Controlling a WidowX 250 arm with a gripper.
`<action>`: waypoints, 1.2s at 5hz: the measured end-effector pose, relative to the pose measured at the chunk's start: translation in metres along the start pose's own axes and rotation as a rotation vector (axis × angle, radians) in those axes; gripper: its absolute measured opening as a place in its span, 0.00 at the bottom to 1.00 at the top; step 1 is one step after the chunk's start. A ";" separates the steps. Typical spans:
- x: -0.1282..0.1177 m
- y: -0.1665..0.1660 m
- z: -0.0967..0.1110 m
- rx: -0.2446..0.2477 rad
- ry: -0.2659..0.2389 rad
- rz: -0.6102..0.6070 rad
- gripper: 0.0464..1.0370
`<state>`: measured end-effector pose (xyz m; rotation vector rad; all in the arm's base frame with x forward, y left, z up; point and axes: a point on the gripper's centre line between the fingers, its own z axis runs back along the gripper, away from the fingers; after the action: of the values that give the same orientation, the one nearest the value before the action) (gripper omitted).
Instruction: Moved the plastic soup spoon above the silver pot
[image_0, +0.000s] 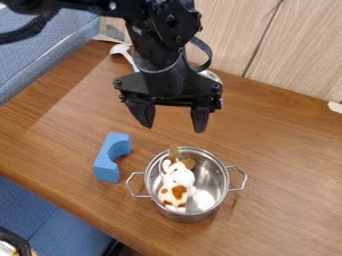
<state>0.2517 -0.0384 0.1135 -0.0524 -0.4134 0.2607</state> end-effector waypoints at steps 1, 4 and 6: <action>-0.003 0.001 -0.005 0.010 0.021 0.007 0.96; 0.075 0.007 -0.052 0.117 0.039 0.280 0.96; 0.131 0.034 -0.091 0.210 0.001 0.571 0.96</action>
<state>0.3962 0.0291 0.0780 0.0369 -0.3615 0.8656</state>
